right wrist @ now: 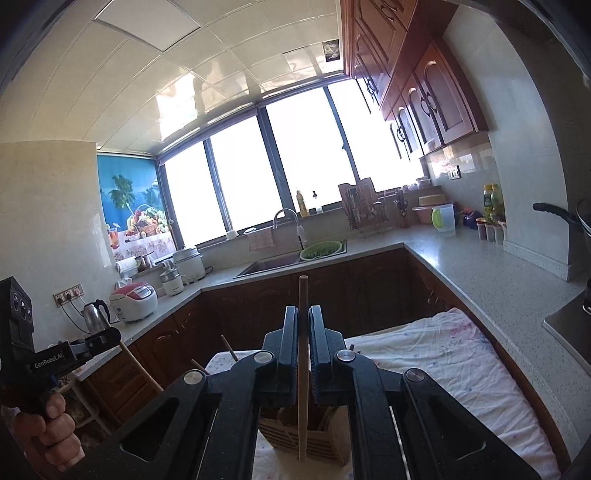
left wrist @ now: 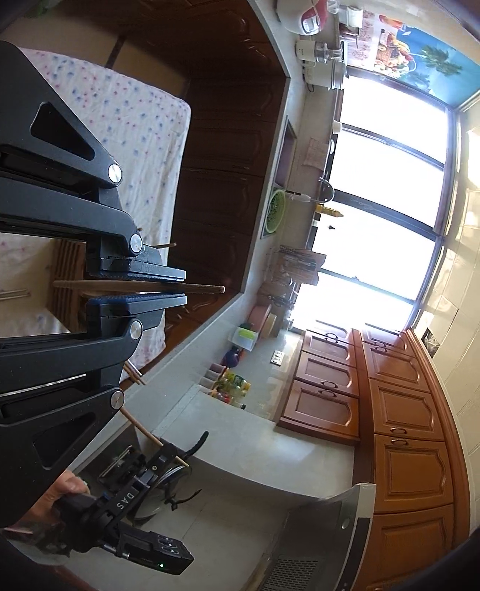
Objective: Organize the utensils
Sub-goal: 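Lift and carry both wooden chopsticks over the holder with both grippers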
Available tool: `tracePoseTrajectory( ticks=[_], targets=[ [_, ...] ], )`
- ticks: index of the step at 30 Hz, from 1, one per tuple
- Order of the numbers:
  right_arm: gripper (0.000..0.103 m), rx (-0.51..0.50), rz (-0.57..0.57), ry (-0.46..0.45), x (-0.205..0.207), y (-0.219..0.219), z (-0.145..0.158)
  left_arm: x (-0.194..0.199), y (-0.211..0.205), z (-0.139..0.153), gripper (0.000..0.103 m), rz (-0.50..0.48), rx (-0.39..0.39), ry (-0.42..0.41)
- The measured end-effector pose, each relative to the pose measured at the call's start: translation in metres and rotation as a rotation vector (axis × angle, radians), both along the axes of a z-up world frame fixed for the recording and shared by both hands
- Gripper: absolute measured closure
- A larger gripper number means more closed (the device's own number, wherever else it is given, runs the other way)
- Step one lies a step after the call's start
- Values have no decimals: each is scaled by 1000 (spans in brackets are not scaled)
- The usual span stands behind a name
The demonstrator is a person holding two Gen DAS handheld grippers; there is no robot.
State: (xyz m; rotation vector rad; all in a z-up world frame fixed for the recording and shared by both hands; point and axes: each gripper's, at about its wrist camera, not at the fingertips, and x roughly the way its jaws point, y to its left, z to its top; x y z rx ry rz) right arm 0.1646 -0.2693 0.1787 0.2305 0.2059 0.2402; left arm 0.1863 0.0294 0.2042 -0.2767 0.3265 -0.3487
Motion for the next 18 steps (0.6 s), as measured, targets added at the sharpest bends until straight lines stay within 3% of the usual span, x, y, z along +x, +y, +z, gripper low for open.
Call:
tracePoseTrajectory(
  ticks=[8,18],
  targets=[
    [97,-13,-20,-50,29,10,9,32,-16,0,98,38,16,-49],
    [97,-24,-32,-36,58,17,-20,67,-25,-41,98,81,-2,-10]
  ],
)
